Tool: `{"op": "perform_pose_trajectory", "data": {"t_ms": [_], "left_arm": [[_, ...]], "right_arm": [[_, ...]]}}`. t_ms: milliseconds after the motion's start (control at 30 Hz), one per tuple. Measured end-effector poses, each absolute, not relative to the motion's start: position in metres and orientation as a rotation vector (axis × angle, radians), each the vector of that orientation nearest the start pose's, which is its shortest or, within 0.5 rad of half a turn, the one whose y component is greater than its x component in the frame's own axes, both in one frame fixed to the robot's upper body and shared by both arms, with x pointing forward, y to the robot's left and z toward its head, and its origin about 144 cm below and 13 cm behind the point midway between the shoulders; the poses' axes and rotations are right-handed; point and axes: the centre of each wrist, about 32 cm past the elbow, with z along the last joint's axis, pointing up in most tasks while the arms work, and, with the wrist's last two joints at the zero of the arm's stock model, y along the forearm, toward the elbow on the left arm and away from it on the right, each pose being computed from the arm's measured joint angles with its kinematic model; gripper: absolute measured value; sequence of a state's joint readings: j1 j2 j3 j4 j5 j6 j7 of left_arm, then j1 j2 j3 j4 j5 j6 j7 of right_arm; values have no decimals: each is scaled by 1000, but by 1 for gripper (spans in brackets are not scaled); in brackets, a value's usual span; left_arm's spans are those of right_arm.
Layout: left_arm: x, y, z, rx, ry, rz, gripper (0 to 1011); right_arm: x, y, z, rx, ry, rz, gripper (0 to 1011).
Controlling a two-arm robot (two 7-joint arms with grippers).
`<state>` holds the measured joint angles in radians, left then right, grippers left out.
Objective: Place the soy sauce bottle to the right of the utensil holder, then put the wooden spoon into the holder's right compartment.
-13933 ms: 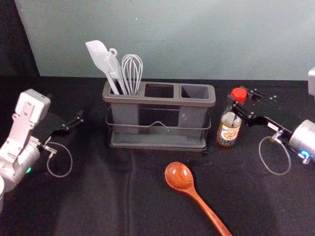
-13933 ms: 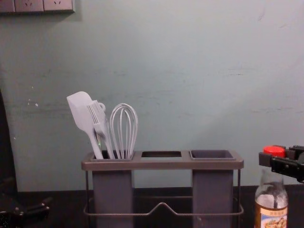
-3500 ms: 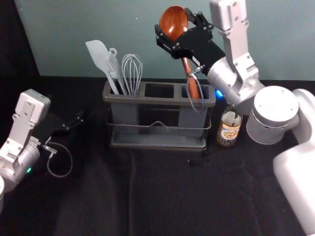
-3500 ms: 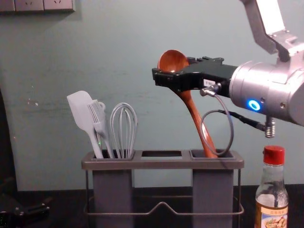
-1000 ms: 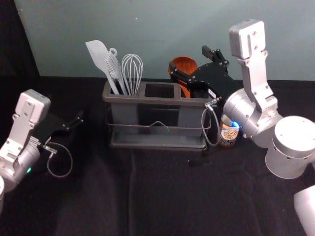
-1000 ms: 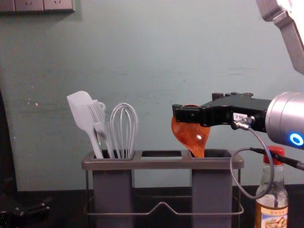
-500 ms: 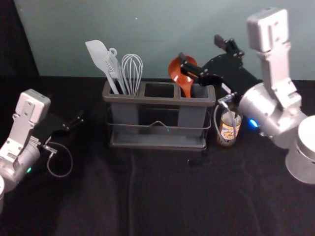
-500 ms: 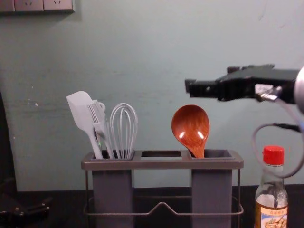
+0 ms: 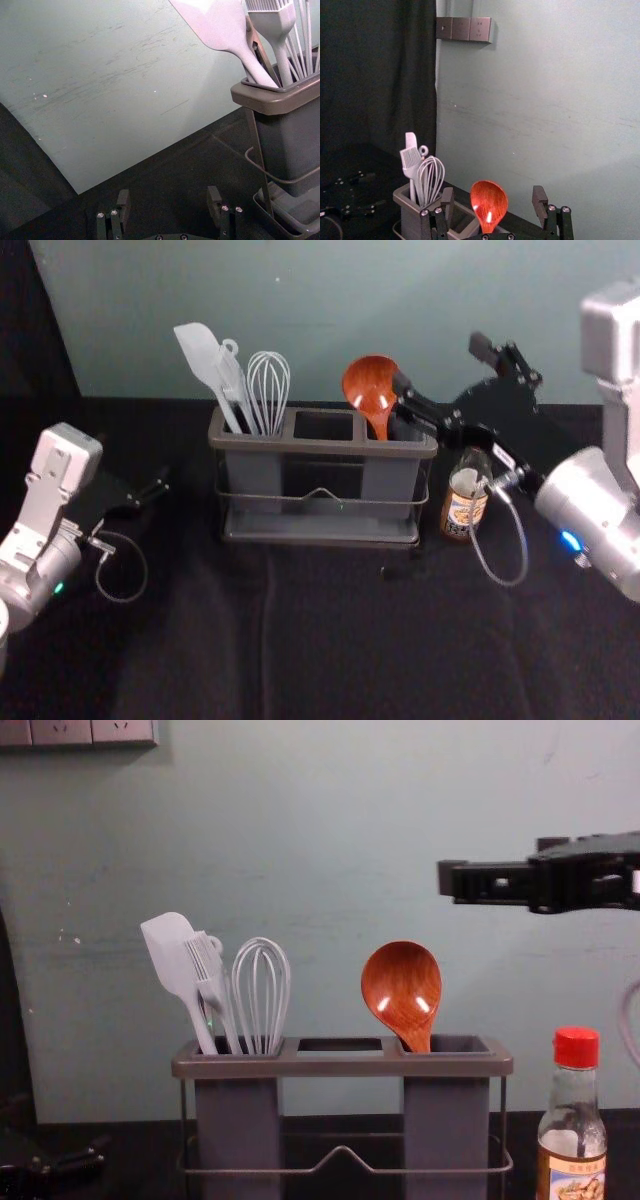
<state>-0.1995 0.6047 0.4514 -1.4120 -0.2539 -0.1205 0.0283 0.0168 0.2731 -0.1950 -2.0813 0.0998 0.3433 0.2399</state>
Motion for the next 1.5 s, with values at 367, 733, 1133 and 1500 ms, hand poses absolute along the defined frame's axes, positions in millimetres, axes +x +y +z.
{"op": "perform_pose_trajectory", "data": {"t_ms": [367,733,1133,1500], "left_arm": [[489,310,1140,304,-285,1248,1005],[489,310,1140,304,-285,1248,1005],[489,310,1140,304,-285,1248,1005],[489,310,1140,304,-285,1248,1005]], "right_arm": [[392,-221,1271,-33,-162,-1091,1003],[378,-231,1225,-35,-35,-1146,1002],[370,-239,1171,-53,-47,-1223,1003],[367,-241,1147,-61,-86,-1250,1003]]}}
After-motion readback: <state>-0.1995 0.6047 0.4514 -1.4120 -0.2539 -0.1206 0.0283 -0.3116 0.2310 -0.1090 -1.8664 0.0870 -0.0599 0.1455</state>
